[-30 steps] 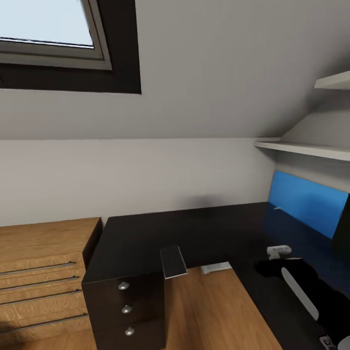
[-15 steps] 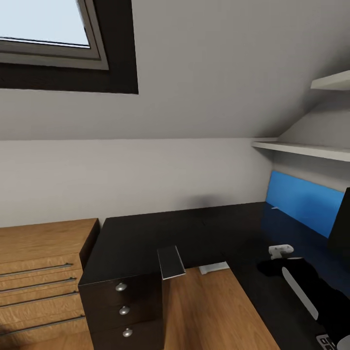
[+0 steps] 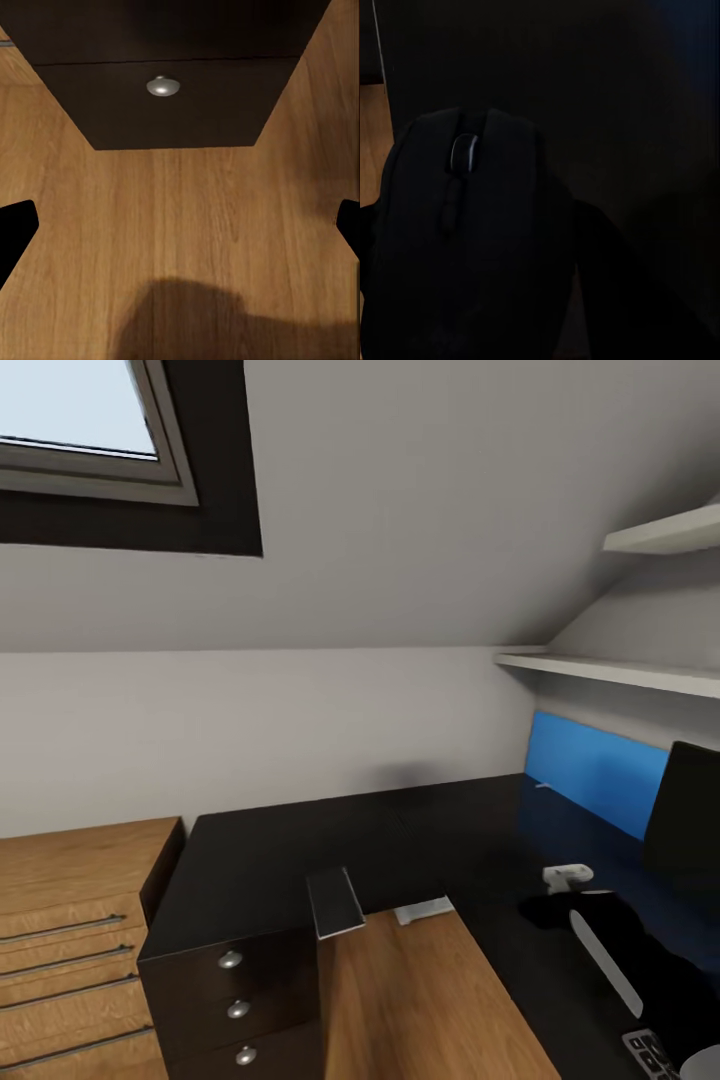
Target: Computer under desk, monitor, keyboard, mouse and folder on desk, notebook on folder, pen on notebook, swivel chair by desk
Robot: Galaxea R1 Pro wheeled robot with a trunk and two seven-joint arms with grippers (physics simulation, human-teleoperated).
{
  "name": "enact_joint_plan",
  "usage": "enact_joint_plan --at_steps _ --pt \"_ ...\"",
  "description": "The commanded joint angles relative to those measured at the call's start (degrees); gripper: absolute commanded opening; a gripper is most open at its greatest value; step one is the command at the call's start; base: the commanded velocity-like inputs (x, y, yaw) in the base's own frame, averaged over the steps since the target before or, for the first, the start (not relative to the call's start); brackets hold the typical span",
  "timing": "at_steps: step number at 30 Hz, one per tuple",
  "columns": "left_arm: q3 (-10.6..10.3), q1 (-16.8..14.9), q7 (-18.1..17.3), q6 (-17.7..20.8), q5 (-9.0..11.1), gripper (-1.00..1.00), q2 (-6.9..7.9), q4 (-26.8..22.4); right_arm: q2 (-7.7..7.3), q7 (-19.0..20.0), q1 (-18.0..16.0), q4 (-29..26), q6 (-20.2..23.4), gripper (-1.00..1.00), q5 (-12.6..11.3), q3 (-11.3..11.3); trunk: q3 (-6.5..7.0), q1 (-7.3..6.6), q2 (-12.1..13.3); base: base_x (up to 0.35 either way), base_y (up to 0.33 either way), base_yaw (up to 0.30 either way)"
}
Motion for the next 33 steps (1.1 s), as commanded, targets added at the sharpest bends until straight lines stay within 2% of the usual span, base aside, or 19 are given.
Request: enact_joint_plan --at_steps 1,8,16,27,33 --pt "-0.35 -0.06 0.4 -0.28 0.6 1.0 0.05 -0.06 -0.04 -0.63 -0.07 -0.04 0.16 -1.0 -0.71 0.19 -0.02 0.0 -0.05 0.0 0.0 -0.208" --pt "-0.38 -0.04 0.4 -0.28 0.6 1.0 0.05 -0.04 0.03 -0.63 -0.07 -0.03 0.17 -1.0 -0.68 0.21 0.34 0.0 -0.05 0.0 0.0 -0.197" --pt "-0.37 -0.07 0.38 -0.28 0.63 1.0 0.05 -0.03 0.07 -0.65 -0.07 0.14 0.17 -1.0 -0.6 0.3 0.36 0.0 -0.05 0.0 0.0 -0.014" --pt "-0.35 -0.06 0.43 -0.3 0.68 1.0 0.13 -0.05 0.05 -0.71 -0.07 0.21 0.17 -1.0 -0.54 0.41 1.06 0.0 -0.05 0.0 0.0 -0.211" --pt "-0.28 -0.06 0.43 -0.36 0.61 1.0 0.14 -0.07 0.38 -0.7 -0.07 0.23 0.15 -1.0 1.52 0.91 1.43 0.0 -0.05 0.0 0.0 -0.222"
